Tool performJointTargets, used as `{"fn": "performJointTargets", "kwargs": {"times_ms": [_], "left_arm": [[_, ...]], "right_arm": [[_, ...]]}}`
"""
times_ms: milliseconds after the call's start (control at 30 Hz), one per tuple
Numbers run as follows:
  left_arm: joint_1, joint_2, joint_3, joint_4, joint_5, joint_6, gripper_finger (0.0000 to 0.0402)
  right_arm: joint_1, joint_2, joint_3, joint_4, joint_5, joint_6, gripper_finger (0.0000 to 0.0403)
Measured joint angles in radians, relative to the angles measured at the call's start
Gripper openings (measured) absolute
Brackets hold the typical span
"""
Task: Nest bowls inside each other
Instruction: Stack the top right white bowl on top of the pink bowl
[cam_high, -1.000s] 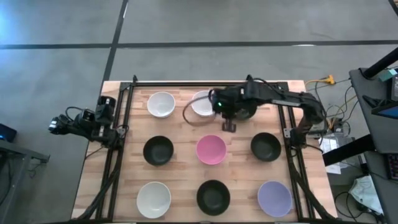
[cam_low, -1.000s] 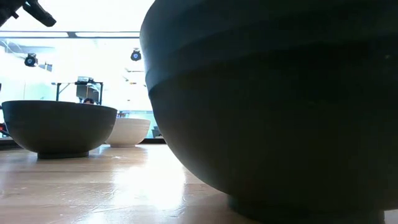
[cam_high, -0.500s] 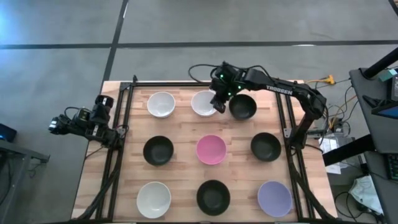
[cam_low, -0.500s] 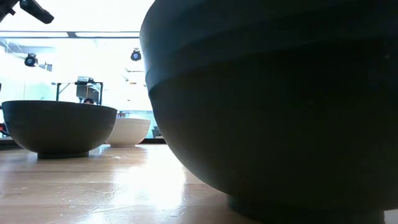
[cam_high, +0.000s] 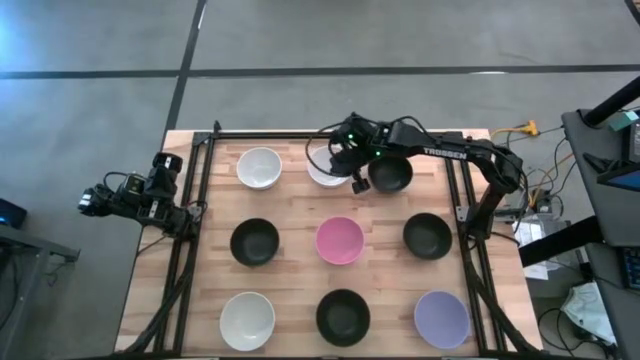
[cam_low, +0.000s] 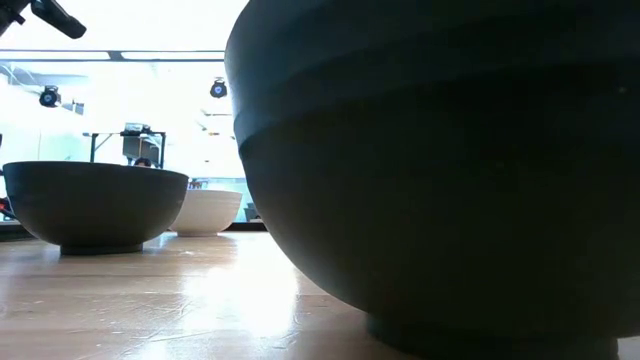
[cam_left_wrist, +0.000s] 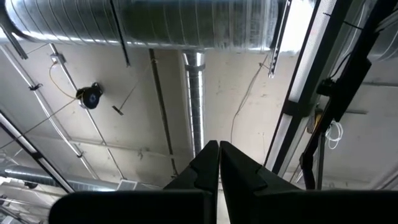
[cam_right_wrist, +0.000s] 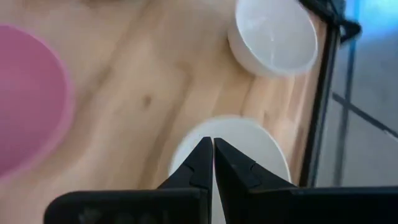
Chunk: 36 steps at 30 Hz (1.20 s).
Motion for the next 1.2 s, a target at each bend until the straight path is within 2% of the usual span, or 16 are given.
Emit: {"fn": "performJointTargets", "kwargs": {"times_ms": [133, 267, 433, 600, 833, 1000, 1200], "left_arm": [[0.000, 0.000, 0.000, 0.000, 0.000, 0.000, 0.0000], [0.000, 0.000, 0.000, 0.000, -0.010, -0.001, 0.0000], [0.000, 0.000, 0.001, 0.000, -0.019, -0.004, 0.0000], [0.000, 0.000, -0.002, -0.001, -0.037, -0.009, 0.0000], [0.000, 0.000, -0.010, -0.010, -0.037, -0.011, 0.0000], [0.000, 0.000, -0.010, -0.010, -0.037, -0.012, 0.0000], [0.000, 0.000, -0.010, -0.009, -0.037, -0.038, 0.0000]], "right_arm": [[0.002, 0.045, 0.021, -0.007, 0.055, 0.086, 0.0019], [0.003, 0.100, 0.073, -0.027, 0.070, 0.204, 0.0055], [0.008, 0.181, 0.168, -0.142, 0.071, 0.241, 0.0106], [0.012, 0.281, 0.271, -0.321, 0.070, 0.261, 0.0131], [0.012, 0.427, 0.363, -0.502, 0.070, 0.319, 0.0134], [0.012, 0.487, 0.415, -0.509, 0.070, 0.396, 0.0125], [0.014, 0.511, 0.453, -0.505, 0.070, 0.416, 0.0103]]}}
